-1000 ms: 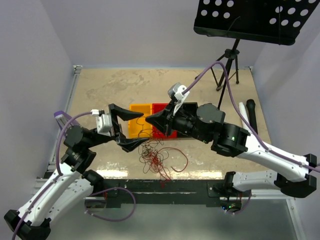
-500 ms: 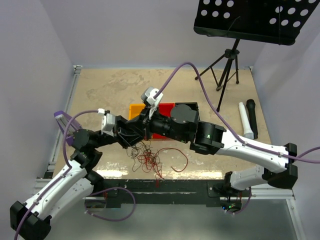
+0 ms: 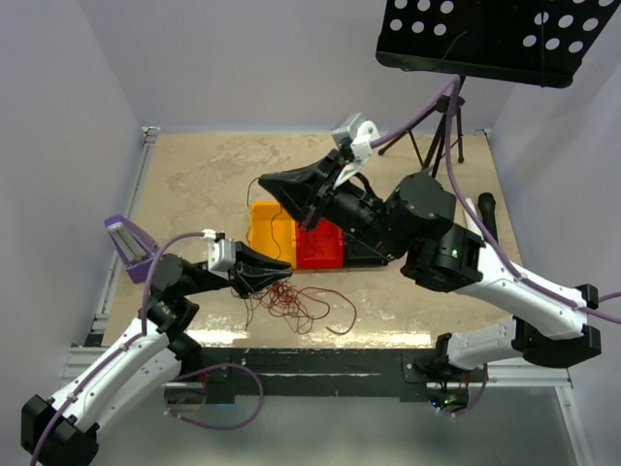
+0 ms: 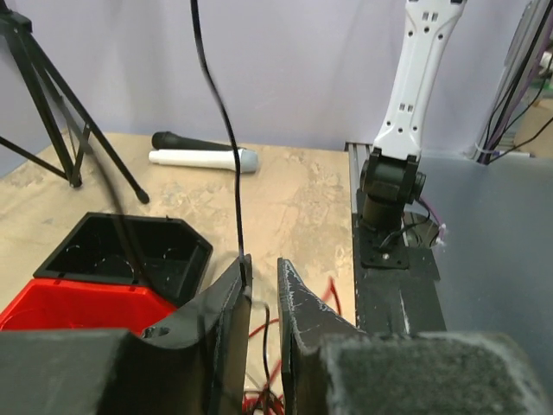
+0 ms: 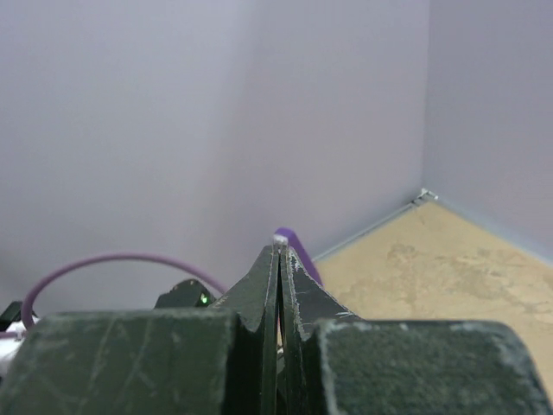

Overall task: Untangle the cables
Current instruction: Untie the cable.

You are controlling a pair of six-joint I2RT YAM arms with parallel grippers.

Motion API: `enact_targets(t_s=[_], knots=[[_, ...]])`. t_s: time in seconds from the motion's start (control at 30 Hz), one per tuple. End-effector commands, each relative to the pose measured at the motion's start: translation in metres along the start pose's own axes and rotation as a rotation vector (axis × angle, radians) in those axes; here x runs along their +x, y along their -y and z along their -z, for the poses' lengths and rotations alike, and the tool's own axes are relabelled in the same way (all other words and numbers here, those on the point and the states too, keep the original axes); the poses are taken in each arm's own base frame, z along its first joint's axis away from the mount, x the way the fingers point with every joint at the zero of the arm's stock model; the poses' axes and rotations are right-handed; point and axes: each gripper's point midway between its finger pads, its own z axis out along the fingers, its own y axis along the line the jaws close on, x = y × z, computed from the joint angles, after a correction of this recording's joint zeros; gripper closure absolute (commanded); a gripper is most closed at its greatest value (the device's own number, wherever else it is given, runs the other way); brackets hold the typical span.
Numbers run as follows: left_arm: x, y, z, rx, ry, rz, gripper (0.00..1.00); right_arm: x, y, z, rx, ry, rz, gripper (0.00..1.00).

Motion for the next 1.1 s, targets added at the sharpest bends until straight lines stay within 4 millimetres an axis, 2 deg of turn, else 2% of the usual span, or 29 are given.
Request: enact_targets(t_s=[0.0, 0.33, 0.57, 0.7, 0.9, 1.07], knots=[[0.018, 0.004, 0.005, 0.036, -0.048, -0.067, 0.77, -0.066, 0.009, 0.021, 0.058, 0.150, 0.010, 1.00], [0.052, 0.011, 0.013, 0.095, -0.137, -0.111, 0.82, -0.131, 0.016, 0.056, 0.089, 0.301, -0.015, 1.00], [0.074, 0.010, 0.021, 0.108, -0.200, -0.171, 0.82, -0.158, 0.020, 0.069, 0.115, 0.351, -0.002, 1.00], [0.076, 0.009, 0.022, 0.106, -0.207, -0.180, 0.81, -0.176, 0.024, 0.080, 0.132, 0.390, 0.001, 1.00], [0.077, 0.008, 0.022, 0.101, -0.208, -0.187, 0.81, -0.192, 0.034, 0.095, 0.181, 0.428, -0.006, 1.00], [0.077, 0.008, 0.022, 0.102, -0.208, -0.187, 0.81, -0.226, 0.054, 0.127, 0.285, 0.524, -0.002, 1.00]])
